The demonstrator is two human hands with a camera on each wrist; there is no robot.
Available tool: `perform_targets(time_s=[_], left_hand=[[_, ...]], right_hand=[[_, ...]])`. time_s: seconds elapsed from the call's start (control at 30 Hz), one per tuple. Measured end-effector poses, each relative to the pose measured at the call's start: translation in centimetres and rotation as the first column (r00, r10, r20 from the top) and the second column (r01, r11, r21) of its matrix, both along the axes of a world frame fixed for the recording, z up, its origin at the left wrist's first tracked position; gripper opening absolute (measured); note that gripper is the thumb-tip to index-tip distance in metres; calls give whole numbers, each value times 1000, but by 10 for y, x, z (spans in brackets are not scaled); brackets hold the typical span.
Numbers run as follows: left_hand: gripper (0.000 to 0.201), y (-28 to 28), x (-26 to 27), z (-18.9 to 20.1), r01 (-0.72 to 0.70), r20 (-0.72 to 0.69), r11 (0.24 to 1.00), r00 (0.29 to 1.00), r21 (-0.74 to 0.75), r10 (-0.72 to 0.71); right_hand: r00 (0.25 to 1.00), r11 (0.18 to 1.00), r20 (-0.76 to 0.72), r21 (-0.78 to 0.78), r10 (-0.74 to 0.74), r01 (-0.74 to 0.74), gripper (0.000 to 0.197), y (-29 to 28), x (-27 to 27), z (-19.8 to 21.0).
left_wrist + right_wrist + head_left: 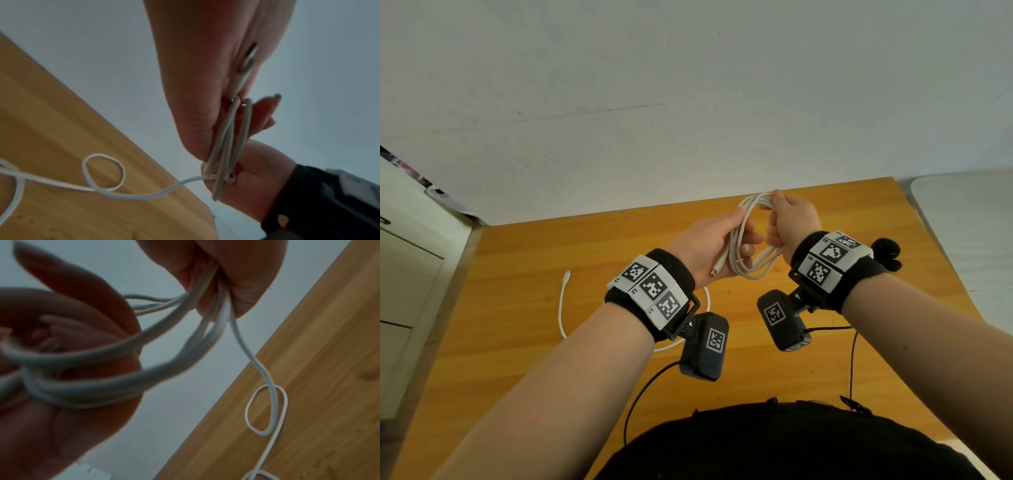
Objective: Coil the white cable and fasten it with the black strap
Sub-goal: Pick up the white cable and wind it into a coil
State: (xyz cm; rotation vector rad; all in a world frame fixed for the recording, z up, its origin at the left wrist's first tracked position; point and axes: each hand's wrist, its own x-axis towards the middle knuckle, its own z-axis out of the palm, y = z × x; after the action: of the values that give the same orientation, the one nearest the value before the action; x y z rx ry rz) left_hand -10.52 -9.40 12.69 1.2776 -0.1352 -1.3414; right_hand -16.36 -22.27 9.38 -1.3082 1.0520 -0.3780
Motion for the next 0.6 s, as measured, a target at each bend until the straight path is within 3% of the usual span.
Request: perform_targets(time_s=[0.2,0.4,0.6], left_hand=[[35,-1,-3,3,-64,-71,997,996,-47,60],[26,-3,-4,7,-16,99,1000,995,-18,18],[27,-2,-6,4,-52,14,997,998,-50,53]], right_hand=[[996,996,71,76,-47,42,29,-4,-5,-1],[987,982,149,190,-51,22,31,-2,-10,0],[973,945,198,322,-120,51,12,-3,-11,1]])
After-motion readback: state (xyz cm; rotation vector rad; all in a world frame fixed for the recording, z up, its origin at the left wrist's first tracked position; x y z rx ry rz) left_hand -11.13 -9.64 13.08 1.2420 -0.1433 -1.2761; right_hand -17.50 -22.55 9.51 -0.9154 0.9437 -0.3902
